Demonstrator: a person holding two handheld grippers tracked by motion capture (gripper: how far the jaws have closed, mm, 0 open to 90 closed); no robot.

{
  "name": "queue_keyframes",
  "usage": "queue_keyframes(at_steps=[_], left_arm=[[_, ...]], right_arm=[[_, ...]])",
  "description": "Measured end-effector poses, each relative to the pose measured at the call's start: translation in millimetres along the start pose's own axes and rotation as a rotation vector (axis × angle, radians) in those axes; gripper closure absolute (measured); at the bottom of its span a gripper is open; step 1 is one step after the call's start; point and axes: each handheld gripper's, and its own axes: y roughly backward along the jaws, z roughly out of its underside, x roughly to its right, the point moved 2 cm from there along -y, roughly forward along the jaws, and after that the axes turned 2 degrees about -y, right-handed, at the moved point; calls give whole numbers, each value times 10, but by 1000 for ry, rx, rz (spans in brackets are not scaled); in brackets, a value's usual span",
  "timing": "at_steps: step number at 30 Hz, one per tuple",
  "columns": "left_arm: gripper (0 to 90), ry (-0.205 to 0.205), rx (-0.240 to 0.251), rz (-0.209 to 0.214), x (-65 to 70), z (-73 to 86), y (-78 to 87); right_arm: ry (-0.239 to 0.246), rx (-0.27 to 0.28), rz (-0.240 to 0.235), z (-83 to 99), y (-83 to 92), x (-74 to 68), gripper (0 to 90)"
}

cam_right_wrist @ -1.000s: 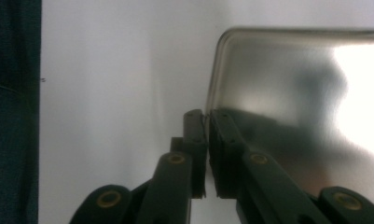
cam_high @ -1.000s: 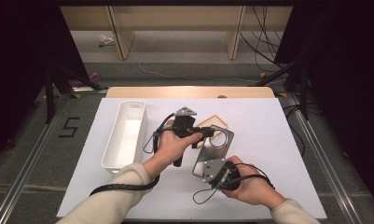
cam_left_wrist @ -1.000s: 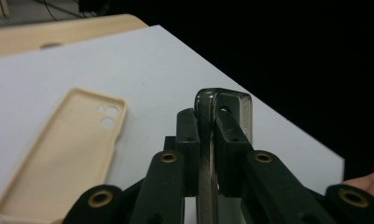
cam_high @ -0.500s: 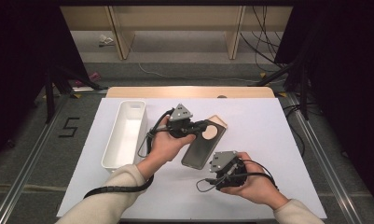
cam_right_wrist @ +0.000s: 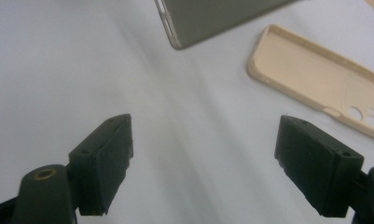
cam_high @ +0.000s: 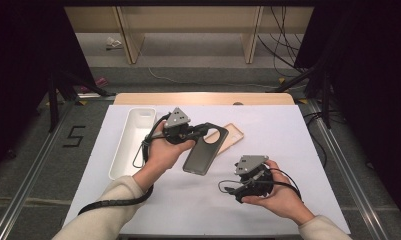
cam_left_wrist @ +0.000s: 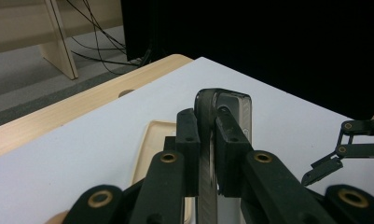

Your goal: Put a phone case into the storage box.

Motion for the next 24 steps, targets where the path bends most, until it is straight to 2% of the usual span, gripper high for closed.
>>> queue_keyframes(at_steps=[10,19,24], left_arm=[[814,1,19,-25,-94,2,118],[814,-17,38,-32,-151,-13,217],[814,-20,46,-37,-188,-31,272]], right_arm=[[-62,10,43,78,5,83,175],[-63,16,48,143,21,138,173],[-81,27,54,174,32,174,173]])
